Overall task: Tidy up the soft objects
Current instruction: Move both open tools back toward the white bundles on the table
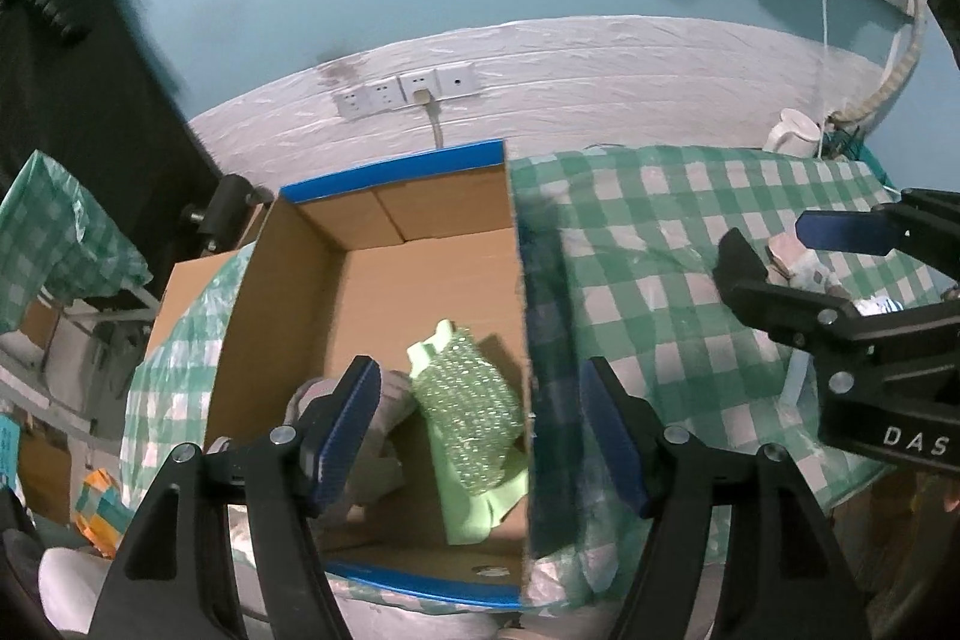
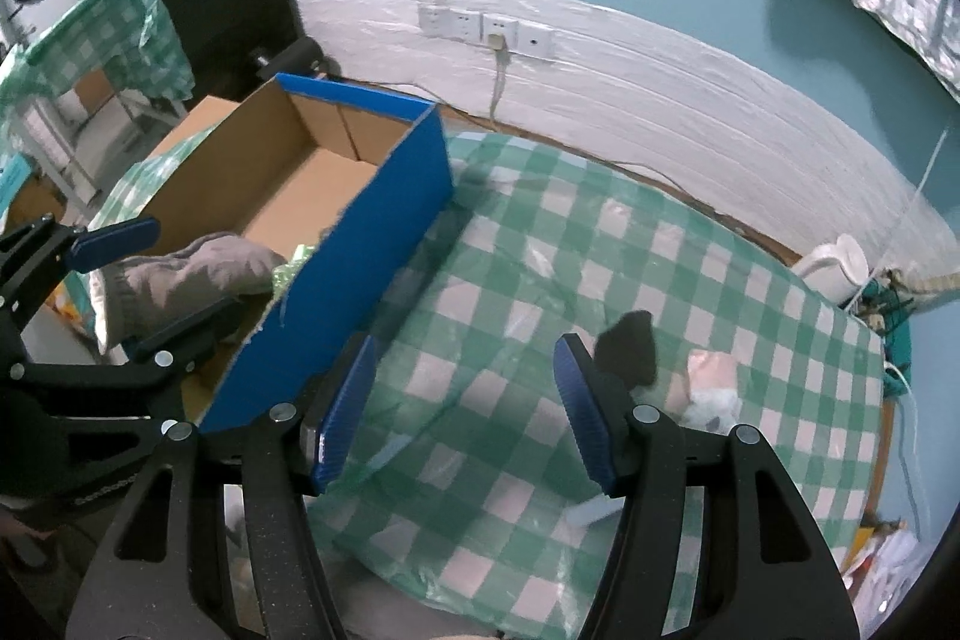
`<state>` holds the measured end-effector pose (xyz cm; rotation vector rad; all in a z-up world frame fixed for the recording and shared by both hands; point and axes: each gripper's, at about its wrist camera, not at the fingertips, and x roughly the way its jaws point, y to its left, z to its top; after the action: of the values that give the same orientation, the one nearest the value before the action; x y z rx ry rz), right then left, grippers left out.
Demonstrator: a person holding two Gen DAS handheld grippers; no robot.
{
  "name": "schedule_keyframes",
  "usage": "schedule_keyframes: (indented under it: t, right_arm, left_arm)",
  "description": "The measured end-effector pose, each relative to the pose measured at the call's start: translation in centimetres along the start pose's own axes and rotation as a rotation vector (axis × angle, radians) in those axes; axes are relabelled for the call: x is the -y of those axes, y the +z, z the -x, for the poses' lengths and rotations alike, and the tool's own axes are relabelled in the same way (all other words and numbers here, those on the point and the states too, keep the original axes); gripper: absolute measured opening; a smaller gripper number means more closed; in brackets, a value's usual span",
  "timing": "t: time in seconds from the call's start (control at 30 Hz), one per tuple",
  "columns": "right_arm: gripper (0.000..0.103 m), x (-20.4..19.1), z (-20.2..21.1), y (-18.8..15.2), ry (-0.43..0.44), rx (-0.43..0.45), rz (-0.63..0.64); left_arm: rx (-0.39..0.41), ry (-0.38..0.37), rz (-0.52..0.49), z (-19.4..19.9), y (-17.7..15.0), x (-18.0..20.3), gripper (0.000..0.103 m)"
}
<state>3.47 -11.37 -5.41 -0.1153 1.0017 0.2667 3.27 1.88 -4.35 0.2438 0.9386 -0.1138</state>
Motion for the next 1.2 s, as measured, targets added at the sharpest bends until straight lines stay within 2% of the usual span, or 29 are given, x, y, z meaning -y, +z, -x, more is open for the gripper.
schedule_keyframes:
  t: [0.7,1.2]
  right_arm:
    - [0.063,8.2,1.5,-5.6,-0.086,-0.02,-0.105]
    - [0.064,14.4,0.3,-9.5,-0.137,-0.086,-0.169]
  left_arm:
    - [-0.027,-0.067,-0.139,-0.2,0.5,8.4,0.072]
    - [-0.08,-0.109,-0.244,-2.4,-0.2,15.0,0.072]
